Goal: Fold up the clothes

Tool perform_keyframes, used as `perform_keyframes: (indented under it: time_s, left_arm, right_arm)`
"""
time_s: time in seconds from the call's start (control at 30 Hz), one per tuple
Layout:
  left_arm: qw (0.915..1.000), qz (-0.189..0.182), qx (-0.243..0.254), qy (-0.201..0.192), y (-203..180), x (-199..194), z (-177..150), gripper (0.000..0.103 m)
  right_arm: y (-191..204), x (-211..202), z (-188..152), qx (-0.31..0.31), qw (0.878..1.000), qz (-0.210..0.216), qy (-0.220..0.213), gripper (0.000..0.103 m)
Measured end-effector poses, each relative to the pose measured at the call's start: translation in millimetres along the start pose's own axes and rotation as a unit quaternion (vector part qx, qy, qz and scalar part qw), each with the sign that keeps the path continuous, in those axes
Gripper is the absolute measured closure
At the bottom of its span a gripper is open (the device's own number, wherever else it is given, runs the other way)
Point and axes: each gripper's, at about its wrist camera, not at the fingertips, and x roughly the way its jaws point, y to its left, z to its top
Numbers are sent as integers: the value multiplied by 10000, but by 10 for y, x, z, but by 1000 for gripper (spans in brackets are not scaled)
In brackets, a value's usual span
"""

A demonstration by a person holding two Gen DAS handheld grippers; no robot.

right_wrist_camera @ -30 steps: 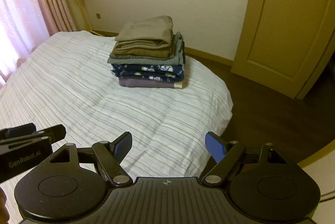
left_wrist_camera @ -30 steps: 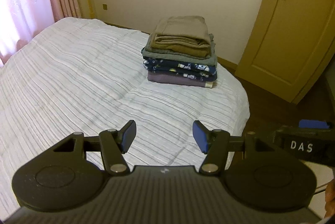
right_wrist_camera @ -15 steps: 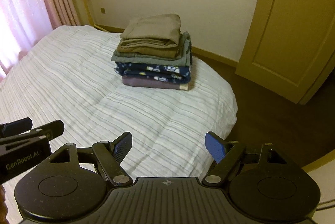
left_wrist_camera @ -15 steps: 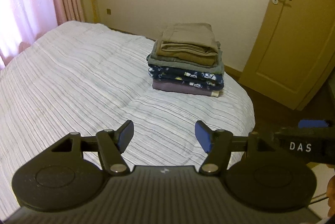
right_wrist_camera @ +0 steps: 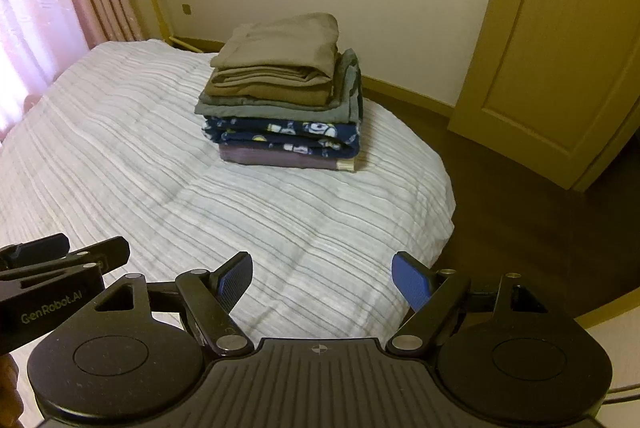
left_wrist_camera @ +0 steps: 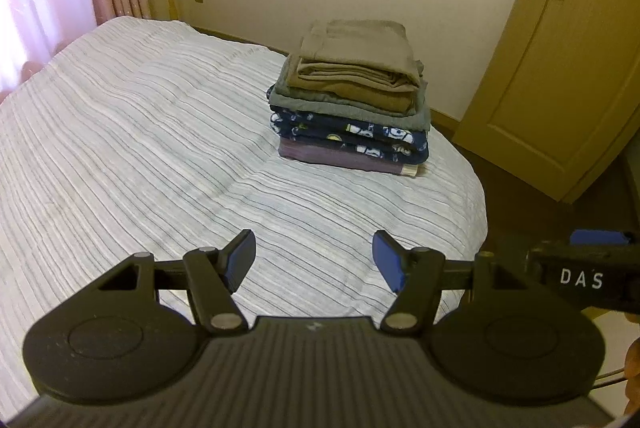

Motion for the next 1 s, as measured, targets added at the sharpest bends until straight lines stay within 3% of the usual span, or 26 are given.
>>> perform_keyframes:
  time_s: [1.0]
  left_arm:
    - [9981,82,302,523,40,1125,578,42]
  right_arm:
    - [15,1056,581,177,9979,24,619,23]
